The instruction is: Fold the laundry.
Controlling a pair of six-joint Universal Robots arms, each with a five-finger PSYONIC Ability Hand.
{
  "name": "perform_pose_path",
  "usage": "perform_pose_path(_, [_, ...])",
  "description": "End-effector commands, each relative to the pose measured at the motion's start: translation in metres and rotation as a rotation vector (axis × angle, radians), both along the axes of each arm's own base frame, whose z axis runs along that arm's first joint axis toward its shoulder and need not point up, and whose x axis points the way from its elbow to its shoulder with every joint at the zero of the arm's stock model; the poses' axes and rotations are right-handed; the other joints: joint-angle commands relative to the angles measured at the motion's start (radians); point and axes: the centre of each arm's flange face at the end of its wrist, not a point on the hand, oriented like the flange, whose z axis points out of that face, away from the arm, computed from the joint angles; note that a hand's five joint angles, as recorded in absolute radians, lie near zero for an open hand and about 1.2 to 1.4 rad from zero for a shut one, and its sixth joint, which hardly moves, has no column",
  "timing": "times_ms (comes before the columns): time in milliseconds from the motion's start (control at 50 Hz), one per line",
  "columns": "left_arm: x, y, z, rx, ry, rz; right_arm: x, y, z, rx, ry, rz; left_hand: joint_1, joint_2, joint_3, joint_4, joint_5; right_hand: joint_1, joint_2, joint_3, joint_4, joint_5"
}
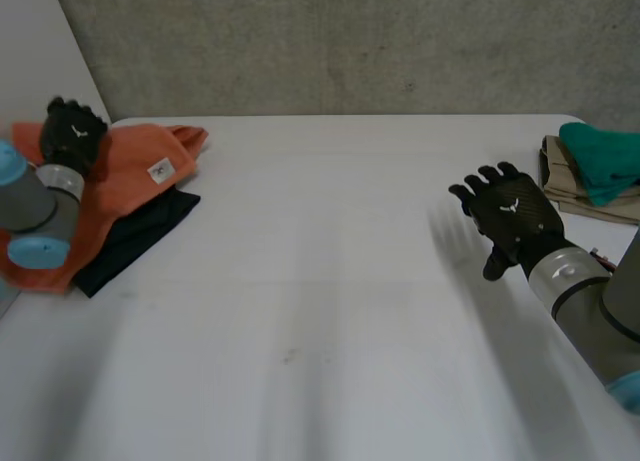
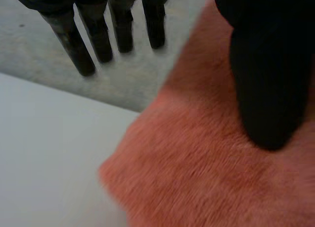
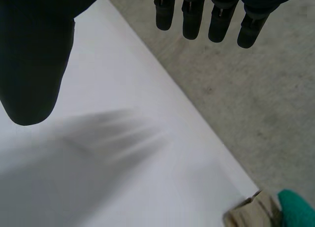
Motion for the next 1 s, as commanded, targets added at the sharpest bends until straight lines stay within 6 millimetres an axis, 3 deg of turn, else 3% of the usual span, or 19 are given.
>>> perform_pose_path(20, [-0.012,-0.005,-0.009,-0.012,0.037,-0.052,-0.004,0.008,-0.011,0.037,0.011,-0.003,0.931,0.948,0.949,0.965,0.965,-0.052,-0.039,-0.034,-0.033,-0.042])
perform_pose_path(80, [-0.025,-0.002,0.008,-0.044,0.098,-0.062,-0.004,0.008,-0.011,0.039,0.012,-0.005,0.932,0.95,0.951,0.967,0.967,-0.052,-0.039,-0.034,-0.033,-0.042])
perform_pose_path(240, [-0.052,0.047,0.122,-0.127,0.454,-0.158,-0.005,0.007,-0.004,0.016,0.007,-0.008,0.932,0.95,0.951,0.967,0.967,-0.052,-0.039,-0.034,-0.033,-0.042])
perform_pose_path(260, [-0.067,0.066,0.147,-0.135,0.544,-0.224,-0.005,0.007,-0.002,0.012,0.006,-0.008,0.932,0.95,0.951,0.967,0.967,-0.052,-0.039,-0.034,-0.033,-0.042])
perform_pose_path(380, [-0.13,0.147,0.201,-0.062,0.813,-0.48,-0.006,0.008,0.01,-0.018,-0.007,-0.014,0.932,0.95,0.951,0.967,0.967,-0.052,-0.039,-0.034,-0.033,-0.042])
perform_pose_path(420, [-0.153,0.182,0.203,0.023,0.861,-0.553,-0.006,0.01,0.015,-0.03,-0.017,-0.015,0.932,0.95,0.951,0.967,0.967,-0.052,-0.039,-0.034,-0.033,-0.042])
perform_pose_path(480, [-0.176,0.211,0.192,0.122,0.862,-0.599,-0.007,0.013,0.02,-0.037,-0.02,-0.015,0.932,0.95,0.951,0.967,0.967,-0.052,-0.039,-0.034,-0.033,-0.042])
perform_pose_path(540, [-0.216,0.25,0.161,0.275,0.835,-0.666,-0.007,0.015,0.023,-0.035,-0.024,-0.017,0.932,0.95,0.951,0.967,0.967,-0.052,-0.039,-0.034,-0.033,-0.042])
perform_pose_path(580, [-0.248,0.274,0.122,0.405,0.785,-0.699,-0.009,0.016,0.025,-0.029,-0.026,-0.02,0.932,0.95,0.951,0.967,0.967,-0.052,-0.039,-0.034,-0.033,-0.042])
perform_pose_path(660, [-0.282,0.297,0.05,0.572,0.658,-0.677,-0.018,0.009,0.027,-0.022,-0.03,-0.053,0.932,0.95,0.951,0.967,0.967,-0.052,-0.039,-0.034,-0.033,-0.042])
perform_pose_path(720, [-0.291,0.303,0.011,0.626,0.559,-0.578,-0.025,0.004,0.028,-0.023,-0.032,-0.081,0.932,0.95,0.951,0.967,0.967,-0.052,-0.039,-0.034,-0.033,-0.042])
perform_pose_path(760, [-0.295,0.312,0.001,0.645,0.526,-0.546,-0.028,0.002,0.028,-0.019,-0.038,-0.091,0.918,0.935,0.936,0.953,0.953,-0.052,-0.039,-0.034,-0.033,-0.042])
perform_pose_path(780, [-0.297,0.317,-0.001,0.653,0.511,-0.539,-0.031,0.0,0.027,-0.014,-0.045,-0.102,0.723,0.741,0.742,0.758,0.758,-0.052,-0.039,-0.034,-0.033,-0.042])
perform_pose_path(800, [-0.298,0.325,-0.003,0.662,0.497,-0.53,-0.033,-0.001,0.027,-0.01,-0.05,-0.11,0.314,0.332,0.333,0.349,0.349,-0.052,-0.039,-0.034,-0.033,-0.042])
perform_pose_path(820, [-0.298,0.327,-0.002,0.663,0.494,-0.527,-0.034,-0.001,0.027,-0.006,-0.056,-0.114,0.162,0.179,0.18,0.197,0.197,-0.052,-0.039,-0.034,-0.033,-0.042])
perform_pose_path(860, [-0.3,0.331,0.001,0.659,0.496,-0.536,-0.037,-0.003,0.028,0.01,-0.075,-0.128,0.029,0.046,0.047,0.064,0.064,-0.052,-0.039,-0.034,-0.033,-0.042])
perform_pose_path(920, [-0.296,0.331,0.04,0.591,0.54,-0.559,-0.039,-0.004,0.03,0.032,-0.098,-0.139,-0.244,-0.227,-0.226,-0.209,-0.209,-0.052,-0.039,-0.034,-0.033,-0.042])
perform_pose_path(960, [-0.284,0.327,0.07,0.539,0.576,-0.556,-0.039,-0.004,0.032,0.055,-0.118,-0.143,-0.251,-0.233,-0.232,-0.216,-0.216,-0.052,-0.039,-0.034,-0.033,-0.042])
perform_pose_path(1000, [-0.273,0.318,0.083,0.512,0.592,-0.533,-0.039,-0.004,0.035,0.076,-0.131,-0.146,-0.251,-0.233,-0.232,-0.216,-0.216,-0.052,-0.039,-0.034,-0.033,-0.042])
